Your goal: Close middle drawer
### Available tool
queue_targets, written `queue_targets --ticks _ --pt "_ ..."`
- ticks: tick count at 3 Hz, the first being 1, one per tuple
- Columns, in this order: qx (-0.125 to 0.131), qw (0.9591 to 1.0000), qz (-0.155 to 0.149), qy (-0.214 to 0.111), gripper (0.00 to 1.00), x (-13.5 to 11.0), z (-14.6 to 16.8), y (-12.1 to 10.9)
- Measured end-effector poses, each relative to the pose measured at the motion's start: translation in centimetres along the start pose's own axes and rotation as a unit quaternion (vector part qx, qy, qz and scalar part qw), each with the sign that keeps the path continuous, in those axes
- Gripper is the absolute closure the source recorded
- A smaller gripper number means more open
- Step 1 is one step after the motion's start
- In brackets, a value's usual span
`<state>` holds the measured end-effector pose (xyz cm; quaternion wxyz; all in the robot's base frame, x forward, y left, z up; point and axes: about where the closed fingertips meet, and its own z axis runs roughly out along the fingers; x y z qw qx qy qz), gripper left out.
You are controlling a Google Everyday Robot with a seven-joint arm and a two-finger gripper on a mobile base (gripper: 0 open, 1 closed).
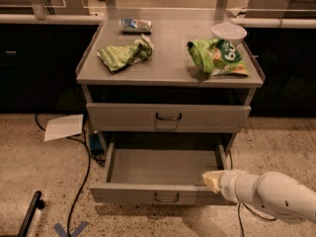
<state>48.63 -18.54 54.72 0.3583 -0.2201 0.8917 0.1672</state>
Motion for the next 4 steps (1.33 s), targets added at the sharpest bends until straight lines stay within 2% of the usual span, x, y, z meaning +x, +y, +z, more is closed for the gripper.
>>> queue_targets --ticks 1,2,3,4 --pt "-0.007 0.9987 0.046 0.021 1.0 4.3 1.6 0.5" --pt "-0.007 0.9952 0.091 0.034 1.0 8.2 2.8 0.5" --pt "-0.007 0.9918 0.119 0.047 1.0 10.8 4.2 0.1" --pt "-0.007 0.9907 0.124 0.055 1.0 12.2 6.3 -0.8"
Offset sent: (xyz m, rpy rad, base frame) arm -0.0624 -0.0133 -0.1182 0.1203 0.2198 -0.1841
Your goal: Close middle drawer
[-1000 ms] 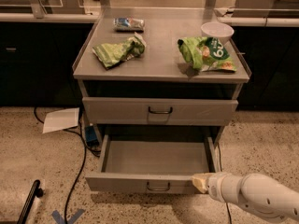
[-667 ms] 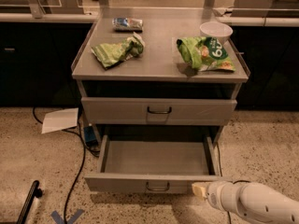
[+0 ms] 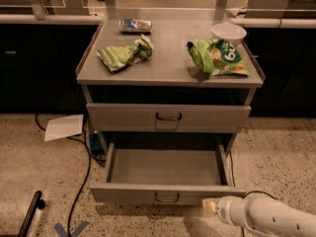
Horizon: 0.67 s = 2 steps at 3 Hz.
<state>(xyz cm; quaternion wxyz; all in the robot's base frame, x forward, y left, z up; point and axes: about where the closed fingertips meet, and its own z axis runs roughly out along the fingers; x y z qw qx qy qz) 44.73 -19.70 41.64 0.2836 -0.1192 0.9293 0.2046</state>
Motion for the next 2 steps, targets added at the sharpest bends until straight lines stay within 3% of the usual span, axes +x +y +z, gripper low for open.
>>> queue_targets --ticks 2 --pt "-0.013 0.9994 -0.03 0.005 1.0 -2.2 4.1 -0.7"
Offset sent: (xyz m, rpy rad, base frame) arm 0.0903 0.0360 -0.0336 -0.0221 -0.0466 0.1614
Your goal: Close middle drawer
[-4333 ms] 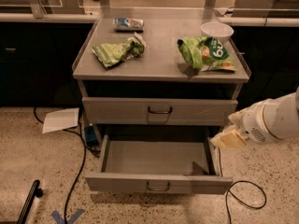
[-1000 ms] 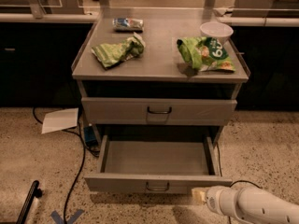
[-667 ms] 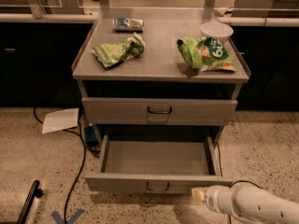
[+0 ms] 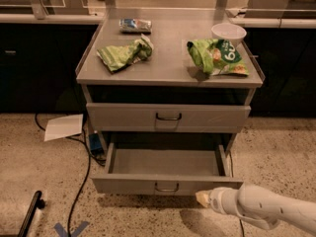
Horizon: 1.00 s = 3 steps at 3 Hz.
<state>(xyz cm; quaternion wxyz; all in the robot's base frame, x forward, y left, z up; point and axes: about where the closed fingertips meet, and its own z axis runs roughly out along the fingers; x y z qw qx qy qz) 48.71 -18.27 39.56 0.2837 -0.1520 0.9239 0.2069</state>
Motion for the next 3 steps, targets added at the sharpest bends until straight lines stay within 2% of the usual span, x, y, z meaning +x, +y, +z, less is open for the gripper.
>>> queue_targets --ticks 2,3 --pt "-0.029 0.9972 -0.069 -0.002 1.0 -5.0 4.1 0.2" --pt "-0.054 0.9931 -0.104 0.011 1.0 -6.1 6.1 0.5"
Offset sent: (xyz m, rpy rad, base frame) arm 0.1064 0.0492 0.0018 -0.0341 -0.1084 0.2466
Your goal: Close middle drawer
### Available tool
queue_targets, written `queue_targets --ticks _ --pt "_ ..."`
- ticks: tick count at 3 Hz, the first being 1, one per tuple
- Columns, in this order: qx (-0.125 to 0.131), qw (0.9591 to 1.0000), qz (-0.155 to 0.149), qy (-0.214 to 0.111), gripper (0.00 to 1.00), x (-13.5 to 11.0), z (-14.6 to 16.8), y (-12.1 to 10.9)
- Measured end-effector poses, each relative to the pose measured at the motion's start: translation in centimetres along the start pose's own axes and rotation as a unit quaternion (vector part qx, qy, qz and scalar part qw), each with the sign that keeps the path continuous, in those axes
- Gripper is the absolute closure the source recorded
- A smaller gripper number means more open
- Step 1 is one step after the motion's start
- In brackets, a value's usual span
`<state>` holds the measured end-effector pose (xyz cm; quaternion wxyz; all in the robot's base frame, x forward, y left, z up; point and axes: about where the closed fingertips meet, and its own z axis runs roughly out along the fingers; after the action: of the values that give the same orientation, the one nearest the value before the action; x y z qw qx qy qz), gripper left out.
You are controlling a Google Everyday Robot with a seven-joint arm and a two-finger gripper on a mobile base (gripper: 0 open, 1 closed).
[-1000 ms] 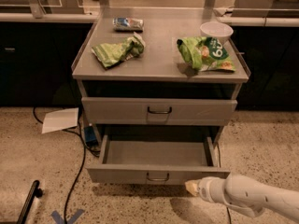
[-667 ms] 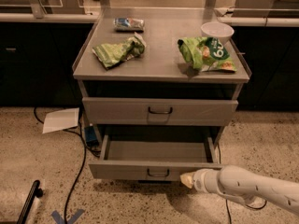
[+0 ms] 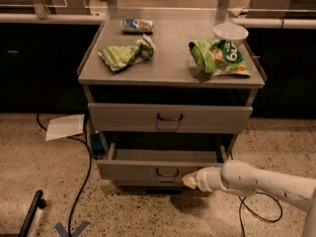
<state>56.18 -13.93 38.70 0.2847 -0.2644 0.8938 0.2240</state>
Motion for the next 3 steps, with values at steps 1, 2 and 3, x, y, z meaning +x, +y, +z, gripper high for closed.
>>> queue_targets --ticks 1,2,3 --pt "-0.016 0.9995 -0.028 0.003 1.0 -2.3 1.3 -0.7" --pt "-0.01 0.9989 -0.045 0.004 1.0 -4.0 2.1 -1.6" --pt "0.025 0.9977 -0.064 -0.002 1.0 -5.8 1.6 -2.9"
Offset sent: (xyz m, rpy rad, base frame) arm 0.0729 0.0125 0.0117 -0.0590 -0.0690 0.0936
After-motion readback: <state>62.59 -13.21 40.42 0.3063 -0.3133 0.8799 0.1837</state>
